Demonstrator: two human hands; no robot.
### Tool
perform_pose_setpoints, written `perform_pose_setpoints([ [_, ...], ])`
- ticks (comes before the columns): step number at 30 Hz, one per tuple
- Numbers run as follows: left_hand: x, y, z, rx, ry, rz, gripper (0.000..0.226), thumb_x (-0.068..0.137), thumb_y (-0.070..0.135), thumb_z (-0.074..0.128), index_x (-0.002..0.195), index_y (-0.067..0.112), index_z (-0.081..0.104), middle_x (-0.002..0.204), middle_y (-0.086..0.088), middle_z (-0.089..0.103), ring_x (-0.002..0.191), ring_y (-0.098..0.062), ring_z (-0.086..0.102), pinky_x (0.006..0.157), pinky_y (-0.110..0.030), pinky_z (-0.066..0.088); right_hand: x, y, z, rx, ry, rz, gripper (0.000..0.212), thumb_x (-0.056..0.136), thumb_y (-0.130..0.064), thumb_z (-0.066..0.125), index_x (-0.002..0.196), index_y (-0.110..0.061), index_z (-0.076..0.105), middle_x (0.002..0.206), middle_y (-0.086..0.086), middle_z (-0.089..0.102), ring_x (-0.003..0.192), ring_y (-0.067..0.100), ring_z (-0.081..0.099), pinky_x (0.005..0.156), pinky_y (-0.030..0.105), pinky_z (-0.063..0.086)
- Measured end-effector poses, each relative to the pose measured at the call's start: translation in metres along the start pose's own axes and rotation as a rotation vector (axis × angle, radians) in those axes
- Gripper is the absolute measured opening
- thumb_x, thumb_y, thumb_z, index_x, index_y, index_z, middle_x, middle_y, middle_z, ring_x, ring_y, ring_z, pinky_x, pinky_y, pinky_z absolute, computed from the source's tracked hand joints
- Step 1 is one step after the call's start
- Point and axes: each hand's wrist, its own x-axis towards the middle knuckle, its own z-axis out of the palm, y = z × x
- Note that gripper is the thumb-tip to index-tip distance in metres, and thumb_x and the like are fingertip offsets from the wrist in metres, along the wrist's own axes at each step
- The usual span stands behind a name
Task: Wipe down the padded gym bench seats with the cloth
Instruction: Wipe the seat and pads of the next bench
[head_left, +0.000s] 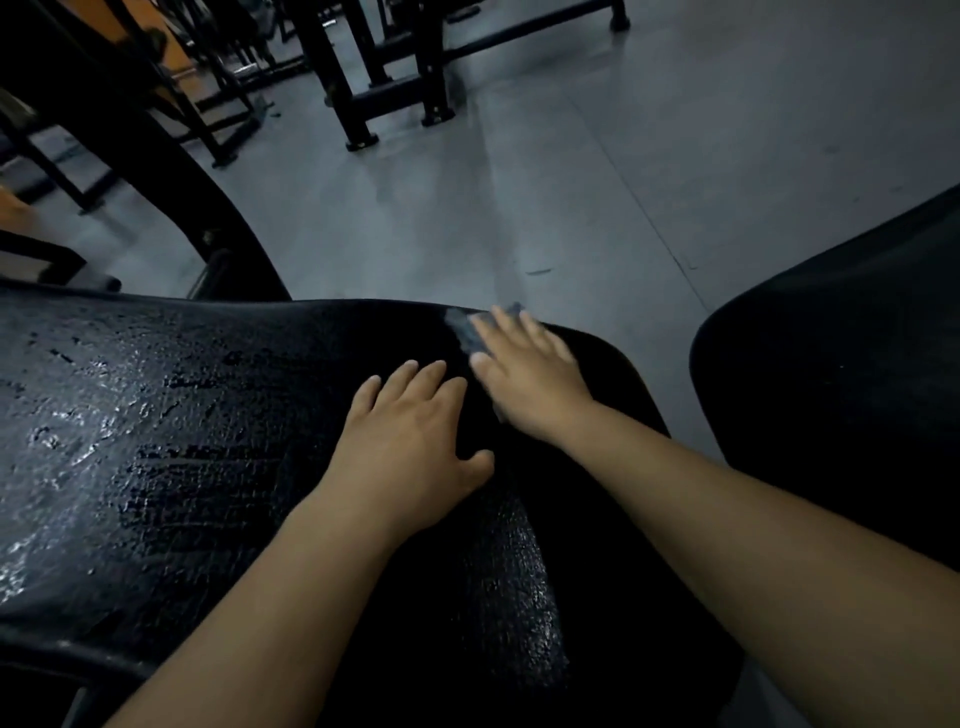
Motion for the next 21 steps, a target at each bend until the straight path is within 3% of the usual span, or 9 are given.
perform_pose_setpoints([
  [3,-0.002,-0.013,-0.005,0.013,0.006,-0.032,0.080,0.089,0.065,0.049,0.155,0.030,0.019,0.167,0.004,0.005,0.153,-0.018,-0.002,0.123,-0.044,0.000,-0.055,0.020,0.000,0.051,-0.026,-0.223,0.070,0.092,-0.063,0.015,0.158,-0.038,0.014,0.167,-0.012,0.003,0.153,0.010,-0.005,0.122,0.031,-0.001],
  [5,-0.004,-0.019,-0.008,0.014,0.005,-0.039,0.081,0.089,0.065,0.050,0.155,0.030,0.018,0.167,0.004,0.004,0.153,-0.019,-0.003,0.123,-0.045,0.000,-0.059,0.052,-0.004,0.031,-0.031,-0.145,0.077,0.088,-0.068,0.013,0.158,-0.037,0.016,0.167,-0.010,0.005,0.153,0.009,-0.002,0.123,0.031,0.004],
  [7,-0.007,-0.021,-0.010,-0.005,0.010,-0.040,0.081,0.090,0.064,0.050,0.156,0.029,0.018,0.167,0.003,0.004,0.153,-0.019,-0.003,0.123,-0.045,0.000,-0.033,0.062,-0.005,-0.004,-0.040,0.047,0.065,0.099,-0.057,0.024,0.159,-0.033,0.016,0.168,-0.005,0.006,0.154,0.016,0.002,0.122,0.034,0.007],
  [10,-0.011,-0.018,-0.010,-0.009,0.009,-0.040,0.080,0.090,0.064,0.049,0.156,0.028,0.019,0.167,0.004,0.005,0.153,-0.018,-0.002,0.123,-0.045,0.000,-0.005,0.017,-0.001,-0.038,-0.015,0.159,0.057,0.104,-0.048,0.022,0.158,-0.033,0.014,0.168,-0.001,0.005,0.154,0.024,0.003,0.123,0.042,0.008],
  [13,-0.021,-0.024,-0.013,0.004,0.020,-0.054,0.080,0.089,0.066,0.048,0.155,0.029,0.020,0.167,0.004,0.005,0.153,-0.019,-0.002,0.123,-0.045,0.001,-0.060,-0.020,0.008,-0.029,0.017,-0.174,0.068,0.093,-0.059,0.008,0.158,-0.039,0.017,0.168,-0.009,0.006,0.154,0.016,-0.002,0.123,0.036,0.003],
  [16,-0.036,-0.034,-0.017,0.014,0.017,-0.052,0.083,0.087,0.068,0.047,0.155,0.031,0.016,0.167,0.005,0.002,0.153,-0.018,-0.005,0.124,-0.045,0.000,-0.130,0.000,0.005,0.072,-0.055,-0.408,0.063,0.096,-0.063,0.014,0.156,-0.043,0.015,0.165,-0.018,0.000,0.152,0.003,-0.011,0.122,0.027,-0.005],
  [18,-0.044,-0.039,-0.019,0.010,0.011,-0.053,0.084,0.088,0.068,0.048,0.156,0.032,0.013,0.167,0.006,0.000,0.153,-0.016,-0.008,0.124,-0.045,-0.002,-0.117,0.032,0.002,0.053,-0.021,-0.327,0.065,0.094,-0.066,0.021,0.155,-0.042,0.018,0.166,-0.015,0.007,0.153,0.005,-0.003,0.124,0.032,0.005],
  [21,-0.050,-0.041,-0.020,0.005,0.008,-0.062,0.085,0.088,0.067,0.049,0.156,0.031,0.013,0.167,0.005,0.000,0.153,-0.016,-0.008,0.124,-0.046,-0.002,-0.056,0.026,0.002,-0.011,0.038,0.024,0.064,0.099,-0.059,0.025,0.158,-0.034,0.021,0.167,-0.005,0.012,0.154,0.017,0.006,0.121,0.038,0.012],
])
